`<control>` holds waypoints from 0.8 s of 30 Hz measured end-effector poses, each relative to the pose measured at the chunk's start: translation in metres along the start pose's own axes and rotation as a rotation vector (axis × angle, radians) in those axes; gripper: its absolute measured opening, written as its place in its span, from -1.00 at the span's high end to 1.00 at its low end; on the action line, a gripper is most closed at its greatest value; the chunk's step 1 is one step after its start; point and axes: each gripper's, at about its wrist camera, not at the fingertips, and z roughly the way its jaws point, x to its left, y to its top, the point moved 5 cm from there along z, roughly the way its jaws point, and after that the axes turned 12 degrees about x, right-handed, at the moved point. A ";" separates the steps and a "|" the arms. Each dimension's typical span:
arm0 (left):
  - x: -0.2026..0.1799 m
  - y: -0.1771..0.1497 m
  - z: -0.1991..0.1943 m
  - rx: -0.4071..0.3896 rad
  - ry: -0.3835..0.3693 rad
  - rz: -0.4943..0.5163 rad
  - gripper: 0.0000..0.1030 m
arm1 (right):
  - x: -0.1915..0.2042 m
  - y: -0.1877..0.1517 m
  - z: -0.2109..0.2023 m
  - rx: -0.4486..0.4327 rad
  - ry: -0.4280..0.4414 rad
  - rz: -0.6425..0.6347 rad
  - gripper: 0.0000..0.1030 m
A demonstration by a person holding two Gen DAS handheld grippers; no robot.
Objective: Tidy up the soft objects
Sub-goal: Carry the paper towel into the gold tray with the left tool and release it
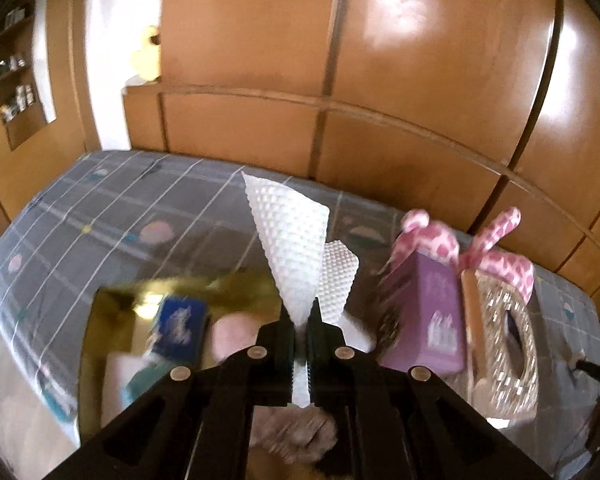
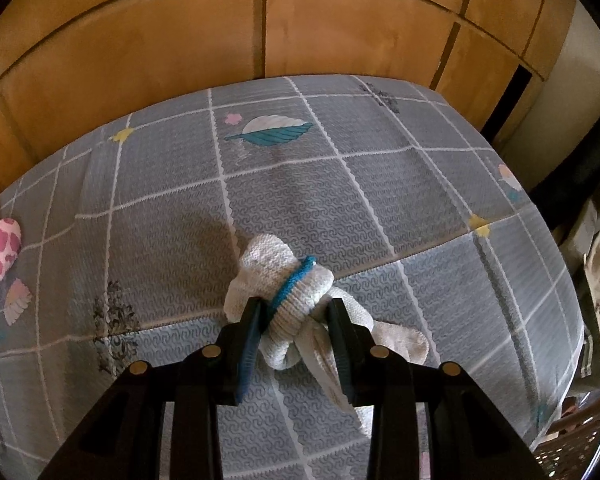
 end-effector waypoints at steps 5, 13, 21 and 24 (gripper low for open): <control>0.029 -0.042 -0.013 0.015 0.001 -0.052 0.91 | 0.003 -0.001 0.000 -0.004 -0.019 -0.017 0.36; 0.041 -0.114 -0.009 0.086 0.005 -0.098 0.91 | 0.006 -0.002 0.000 -0.014 -0.050 -0.044 0.36; 0.027 -0.152 0.032 0.173 0.065 -0.066 0.87 | 0.008 -0.003 0.000 -0.022 -0.075 -0.061 0.36; 0.029 -0.152 0.037 0.174 0.088 -0.073 0.72 | 0.009 -0.003 0.000 -0.025 -0.083 -0.064 0.36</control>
